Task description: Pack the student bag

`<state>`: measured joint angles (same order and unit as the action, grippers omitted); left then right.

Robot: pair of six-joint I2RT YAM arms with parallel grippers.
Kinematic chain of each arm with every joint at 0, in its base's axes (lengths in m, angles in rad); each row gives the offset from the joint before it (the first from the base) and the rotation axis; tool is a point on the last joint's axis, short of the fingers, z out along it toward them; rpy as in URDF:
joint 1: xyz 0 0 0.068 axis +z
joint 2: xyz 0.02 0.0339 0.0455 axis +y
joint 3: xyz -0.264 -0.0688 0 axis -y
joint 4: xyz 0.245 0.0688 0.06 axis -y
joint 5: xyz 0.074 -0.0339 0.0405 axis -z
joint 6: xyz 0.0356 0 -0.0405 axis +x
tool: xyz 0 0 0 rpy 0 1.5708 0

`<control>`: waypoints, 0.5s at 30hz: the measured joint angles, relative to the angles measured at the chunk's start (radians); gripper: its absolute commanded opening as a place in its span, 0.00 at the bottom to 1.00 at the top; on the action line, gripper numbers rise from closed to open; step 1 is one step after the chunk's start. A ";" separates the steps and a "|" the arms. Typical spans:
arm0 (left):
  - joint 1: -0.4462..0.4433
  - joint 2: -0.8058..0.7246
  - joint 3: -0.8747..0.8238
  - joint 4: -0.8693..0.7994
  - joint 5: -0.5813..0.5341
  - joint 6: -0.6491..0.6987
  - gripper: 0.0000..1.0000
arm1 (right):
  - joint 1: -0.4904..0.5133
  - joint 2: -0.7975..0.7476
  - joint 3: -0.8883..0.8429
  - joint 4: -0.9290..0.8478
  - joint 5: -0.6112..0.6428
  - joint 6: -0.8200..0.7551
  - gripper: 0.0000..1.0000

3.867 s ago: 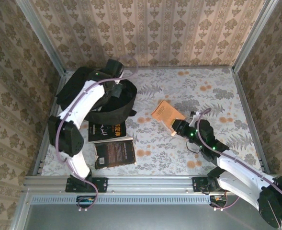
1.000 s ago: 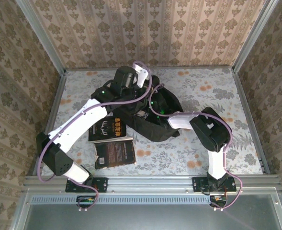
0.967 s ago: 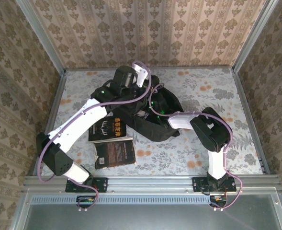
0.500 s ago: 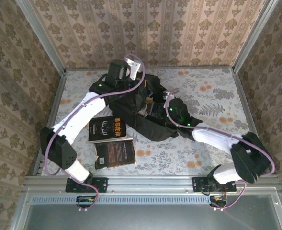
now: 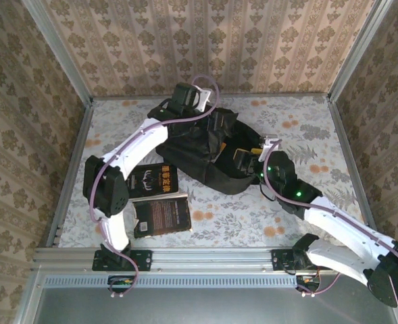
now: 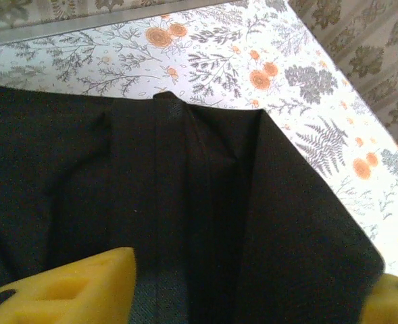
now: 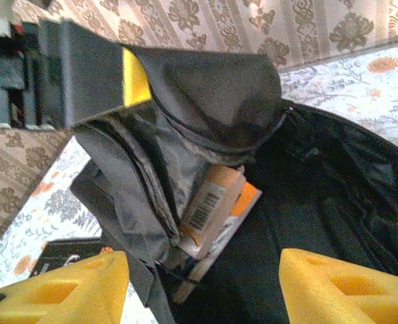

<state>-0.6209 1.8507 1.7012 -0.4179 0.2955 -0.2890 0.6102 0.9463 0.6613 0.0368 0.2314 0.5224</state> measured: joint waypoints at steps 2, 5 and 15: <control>0.000 -0.046 -0.044 0.003 -0.003 -0.012 0.66 | 0.000 -0.014 0.002 -0.044 -0.009 0.000 0.64; 0.001 -0.173 -0.145 0.006 -0.028 -0.042 0.80 | 0.002 -0.029 0.002 -0.089 -0.043 -0.007 0.66; 0.080 -0.717 -0.468 0.006 -0.056 -0.165 1.00 | 0.078 -0.031 0.002 -0.117 -0.125 -0.045 0.67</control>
<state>-0.5404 1.1339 1.2331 -0.4122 0.2390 -0.4538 0.6880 0.9154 0.6628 -0.0799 0.1066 0.4770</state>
